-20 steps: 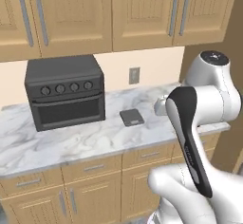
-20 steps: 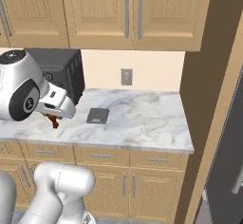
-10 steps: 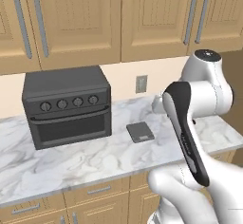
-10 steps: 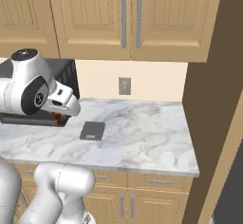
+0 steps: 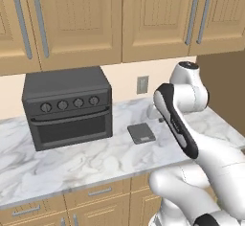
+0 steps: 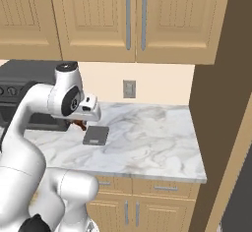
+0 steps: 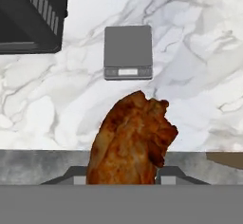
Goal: Take the chicken drumstick from the fridge and place it on the digital scale on the counter by the fridge. Wait a few seconds for a reading, then move it to the plate on the dining counter.
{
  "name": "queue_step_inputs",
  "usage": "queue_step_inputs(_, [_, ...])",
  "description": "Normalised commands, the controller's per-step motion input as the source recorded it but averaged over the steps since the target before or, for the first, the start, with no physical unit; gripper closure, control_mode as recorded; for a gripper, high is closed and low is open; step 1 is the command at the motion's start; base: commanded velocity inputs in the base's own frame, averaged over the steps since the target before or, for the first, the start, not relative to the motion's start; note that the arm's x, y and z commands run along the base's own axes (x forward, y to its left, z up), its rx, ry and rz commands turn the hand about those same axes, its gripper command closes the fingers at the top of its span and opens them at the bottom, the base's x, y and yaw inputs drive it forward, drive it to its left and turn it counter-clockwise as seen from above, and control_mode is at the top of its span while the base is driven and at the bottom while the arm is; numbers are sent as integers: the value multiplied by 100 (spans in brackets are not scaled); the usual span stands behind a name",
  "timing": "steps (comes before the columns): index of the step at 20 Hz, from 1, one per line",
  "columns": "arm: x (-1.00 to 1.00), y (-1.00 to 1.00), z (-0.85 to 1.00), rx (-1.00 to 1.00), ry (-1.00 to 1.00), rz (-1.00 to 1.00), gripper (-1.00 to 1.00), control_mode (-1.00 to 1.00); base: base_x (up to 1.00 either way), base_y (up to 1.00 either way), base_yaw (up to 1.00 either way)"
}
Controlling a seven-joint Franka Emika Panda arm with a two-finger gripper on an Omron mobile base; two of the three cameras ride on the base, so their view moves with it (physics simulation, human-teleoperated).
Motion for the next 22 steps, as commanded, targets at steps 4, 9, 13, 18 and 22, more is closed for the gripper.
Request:
queue_step_inputs(4, [99, 0, -76, 2, 17, 17, 100, -100, 0, 0, 0])
queue_step_inputs(9, [91, 1, -65, 1, 15, 11, 100, -100, 0, 0, 0])
queue_step_inputs(13, [78, 12, -55, 0, 17, 2, 100, -100, 0, 0, 0])
queue_step_inputs(18, [70, 14, -52, 0, 12, 0, 100, -100, 0, 0, 0])
queue_step_inputs(22, [46, 7, -53, 0, 4, 0, 100, -100, 0, 0, 0])
